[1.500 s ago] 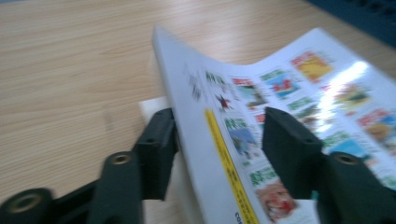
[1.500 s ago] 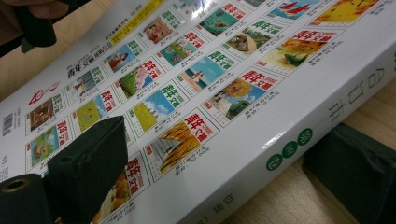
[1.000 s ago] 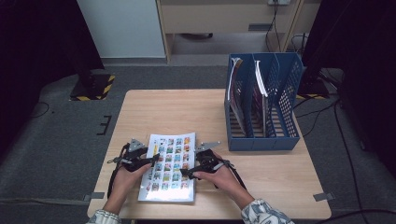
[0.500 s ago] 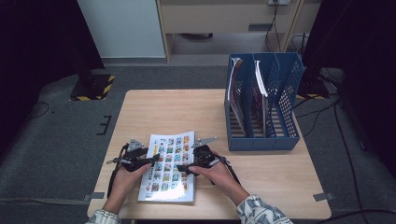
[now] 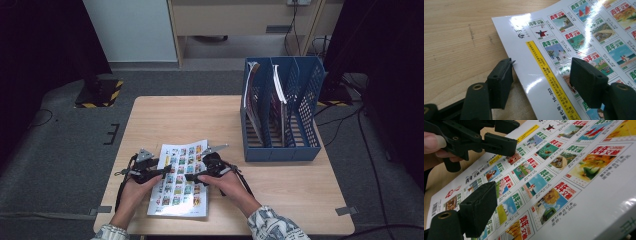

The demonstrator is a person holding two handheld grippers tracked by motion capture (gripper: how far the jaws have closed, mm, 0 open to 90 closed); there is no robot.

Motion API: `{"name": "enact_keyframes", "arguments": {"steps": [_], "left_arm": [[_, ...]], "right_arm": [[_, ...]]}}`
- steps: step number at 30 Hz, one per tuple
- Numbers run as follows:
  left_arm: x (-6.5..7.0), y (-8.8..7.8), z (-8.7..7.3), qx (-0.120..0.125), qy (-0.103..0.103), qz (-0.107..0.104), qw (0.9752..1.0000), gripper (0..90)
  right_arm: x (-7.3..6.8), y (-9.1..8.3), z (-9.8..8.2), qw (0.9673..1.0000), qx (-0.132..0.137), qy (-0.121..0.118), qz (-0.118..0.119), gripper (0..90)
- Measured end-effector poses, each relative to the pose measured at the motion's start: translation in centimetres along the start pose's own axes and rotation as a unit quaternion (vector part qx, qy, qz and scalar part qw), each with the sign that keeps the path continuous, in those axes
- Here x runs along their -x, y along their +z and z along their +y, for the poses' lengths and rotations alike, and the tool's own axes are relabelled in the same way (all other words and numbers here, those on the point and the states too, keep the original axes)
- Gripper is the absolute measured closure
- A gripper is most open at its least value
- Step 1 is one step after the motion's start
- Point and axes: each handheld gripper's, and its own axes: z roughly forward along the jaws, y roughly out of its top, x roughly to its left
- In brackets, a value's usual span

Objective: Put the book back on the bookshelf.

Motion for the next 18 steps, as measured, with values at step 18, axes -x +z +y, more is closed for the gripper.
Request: {"name": "enact_keyframes", "arguments": {"steps": [18], "left_arm": [[0.04, 0.00, 0.04, -0.001, 0.001, 0.000, 1.0000, 34.5]], "right_arm": [[-0.09, -0.08, -0.23, 0.9997, 0.014, 0.011, -0.017, 20.3]]}}
